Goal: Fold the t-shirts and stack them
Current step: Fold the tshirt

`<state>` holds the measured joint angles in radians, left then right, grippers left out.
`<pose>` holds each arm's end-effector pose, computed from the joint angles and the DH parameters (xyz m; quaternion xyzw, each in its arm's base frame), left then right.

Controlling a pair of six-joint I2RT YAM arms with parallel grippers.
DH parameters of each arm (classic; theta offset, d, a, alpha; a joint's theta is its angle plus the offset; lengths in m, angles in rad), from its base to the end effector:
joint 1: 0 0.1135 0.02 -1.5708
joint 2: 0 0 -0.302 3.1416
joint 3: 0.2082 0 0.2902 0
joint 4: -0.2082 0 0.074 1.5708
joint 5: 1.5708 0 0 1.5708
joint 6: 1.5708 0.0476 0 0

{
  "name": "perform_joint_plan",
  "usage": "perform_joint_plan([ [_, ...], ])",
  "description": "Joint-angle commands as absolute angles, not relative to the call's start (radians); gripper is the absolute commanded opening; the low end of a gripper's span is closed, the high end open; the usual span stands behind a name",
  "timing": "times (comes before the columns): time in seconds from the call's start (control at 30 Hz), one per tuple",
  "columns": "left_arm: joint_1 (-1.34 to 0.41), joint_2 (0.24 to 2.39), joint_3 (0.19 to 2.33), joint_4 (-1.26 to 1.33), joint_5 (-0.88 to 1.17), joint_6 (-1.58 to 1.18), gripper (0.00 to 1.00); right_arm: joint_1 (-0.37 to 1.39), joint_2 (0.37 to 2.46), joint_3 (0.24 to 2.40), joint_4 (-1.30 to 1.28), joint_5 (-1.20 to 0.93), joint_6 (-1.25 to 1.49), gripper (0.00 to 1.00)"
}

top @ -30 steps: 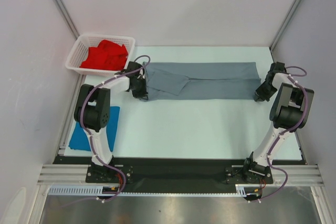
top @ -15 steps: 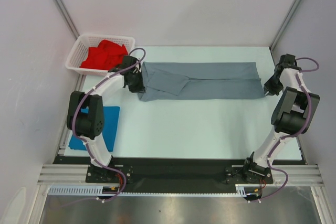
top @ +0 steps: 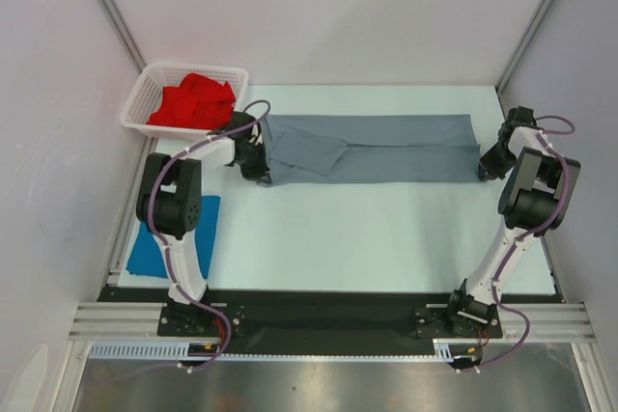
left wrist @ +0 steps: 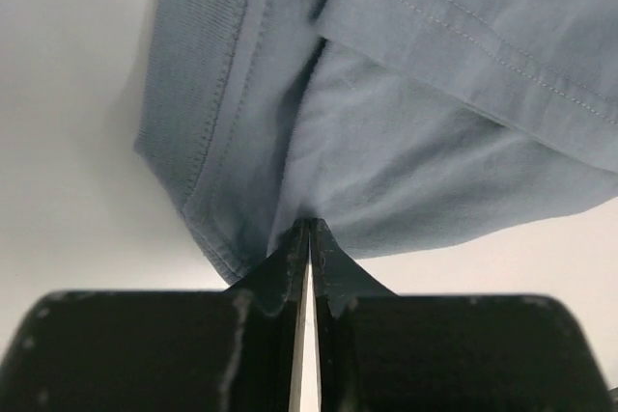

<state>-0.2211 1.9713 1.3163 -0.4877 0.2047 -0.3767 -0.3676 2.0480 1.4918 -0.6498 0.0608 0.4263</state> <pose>0.4365 -0.1080 0.1565 -0.0539 0.9708 -0.1576 0.1725 0.4421 -0.1734 0.1693 0.3851 0.9044 -0.0246 0.1821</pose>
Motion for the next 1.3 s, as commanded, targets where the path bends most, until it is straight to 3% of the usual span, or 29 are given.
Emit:
perform_joint_plan([
  [0.0,-0.187,1.976,1.295,-0.479,0.198,-0.376,0.07,-0.387,2.056,1.490,-0.655,0.118,0.426,0.16],
  [0.1,-0.189,1.919,1.285,-0.489,0.143,-0.348,0.07,-0.393,2.039,1.497,-0.698,0.159,0.416,0.17],
  [0.27,-0.195,1.791,1.298,-0.543,0.109,-0.342,0.28,-0.390,1.967,1.509,-0.764,0.219,0.394,0.23],
  [0.37,-0.196,1.703,1.308,-0.574,0.075,-0.337,0.39,-0.388,1.956,1.531,-0.808,0.264,0.368,0.31],
  [0.47,-0.196,1.661,1.310,-0.598,0.071,-0.337,0.49,-0.388,1.930,1.519,-0.819,0.250,0.364,0.46],
  [0.57,-0.195,1.660,1.284,-0.597,0.106,-0.365,0.54,-0.388,1.896,1.485,-0.790,0.206,0.379,0.59],
  [0.77,-0.163,1.695,1.217,-0.514,0.213,-0.454,0.57,-0.388,1.858,1.418,-0.701,0.033,0.406,0.66],
  [1.0,-0.155,1.695,1.062,-0.327,0.259,-0.607,0.57,-0.410,1.850,1.338,-0.572,-0.070,0.492,0.68],
  [1.03,-0.155,1.695,1.048,-0.310,0.258,-0.642,0.64,-0.413,1.853,1.332,-0.563,-0.071,0.509,0.68],
  [1.27,-0.155,1.694,0.991,-0.267,0.196,-0.712,0.61,-0.423,1.885,1.315,-0.496,-0.087,0.577,0.63],
])
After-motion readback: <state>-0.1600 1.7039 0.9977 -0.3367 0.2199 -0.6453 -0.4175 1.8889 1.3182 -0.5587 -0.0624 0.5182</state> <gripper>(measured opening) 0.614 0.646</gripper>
